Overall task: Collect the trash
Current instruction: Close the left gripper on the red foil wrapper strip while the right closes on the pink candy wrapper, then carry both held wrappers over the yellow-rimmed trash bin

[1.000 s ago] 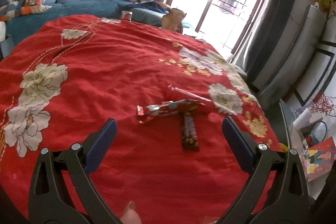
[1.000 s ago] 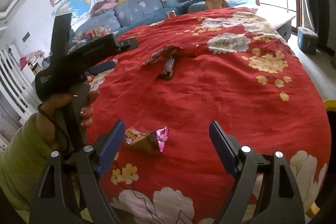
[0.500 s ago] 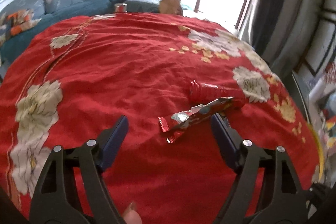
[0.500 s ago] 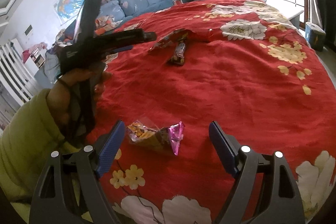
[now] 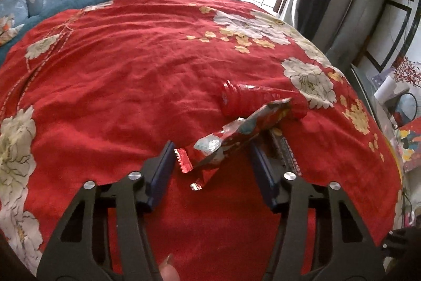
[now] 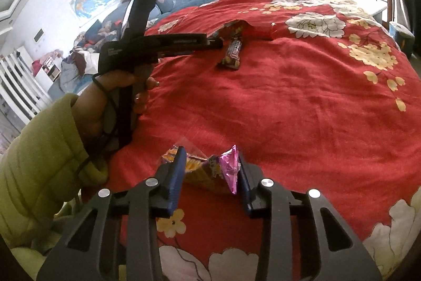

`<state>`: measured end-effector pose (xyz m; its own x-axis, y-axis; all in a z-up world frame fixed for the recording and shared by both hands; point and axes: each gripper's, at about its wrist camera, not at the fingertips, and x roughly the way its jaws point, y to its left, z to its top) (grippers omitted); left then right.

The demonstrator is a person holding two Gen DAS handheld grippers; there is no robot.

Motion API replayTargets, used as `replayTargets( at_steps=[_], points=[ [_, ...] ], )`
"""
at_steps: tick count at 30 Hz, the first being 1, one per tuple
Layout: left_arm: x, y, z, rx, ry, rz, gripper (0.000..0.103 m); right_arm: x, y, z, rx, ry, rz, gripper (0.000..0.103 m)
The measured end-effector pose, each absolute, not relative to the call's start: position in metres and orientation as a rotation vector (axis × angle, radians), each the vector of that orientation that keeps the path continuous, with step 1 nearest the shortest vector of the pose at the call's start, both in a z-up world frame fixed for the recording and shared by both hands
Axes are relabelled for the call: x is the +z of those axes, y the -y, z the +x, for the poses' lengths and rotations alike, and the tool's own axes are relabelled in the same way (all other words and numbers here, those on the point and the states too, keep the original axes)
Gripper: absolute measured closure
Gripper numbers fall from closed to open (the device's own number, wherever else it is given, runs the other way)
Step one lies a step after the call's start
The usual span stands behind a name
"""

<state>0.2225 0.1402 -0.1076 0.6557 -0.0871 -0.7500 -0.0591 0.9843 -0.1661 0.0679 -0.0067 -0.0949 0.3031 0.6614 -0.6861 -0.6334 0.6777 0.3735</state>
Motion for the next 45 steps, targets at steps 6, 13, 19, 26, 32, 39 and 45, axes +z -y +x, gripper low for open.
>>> replayTargets(
  at_steps=[6,13,19,26,32,39,45],
  points=[
    [-0.108,-0.142,0.218,-0.002,-0.855,-0.191,0.077,-0.095,0.008,0.068,0.856,-0.927,0.045,0.071],
    [-0.104,-0.138,0.208,-0.006,-0.843,-0.183,0.093,-0.093,0.015,0.069,0.840,-0.920,0.062,0.072],
    [-0.094,-0.132,0.191,-0.019,-0.798,-0.206,0.094,-0.091,0.022,0.071,0.818,-0.908,0.076,0.075],
    [-0.078,-0.110,0.175,-0.083,-0.751,-0.221,0.094,-0.088,0.040,0.078,0.770,-0.889,0.111,0.075],
    [-0.066,-0.087,0.170,-0.130,-0.728,-0.191,0.094,-0.084,0.056,0.083,0.727,-0.870,0.141,0.075],
    [-0.056,-0.059,0.165,-0.191,-0.714,-0.155,0.094,-0.082,0.078,0.094,0.672,-0.853,0.185,0.075],
    [-0.049,-0.036,0.162,-0.245,-0.706,-0.134,0.094,-0.079,0.103,0.104,0.601,-0.830,0.222,0.075]
  ],
)
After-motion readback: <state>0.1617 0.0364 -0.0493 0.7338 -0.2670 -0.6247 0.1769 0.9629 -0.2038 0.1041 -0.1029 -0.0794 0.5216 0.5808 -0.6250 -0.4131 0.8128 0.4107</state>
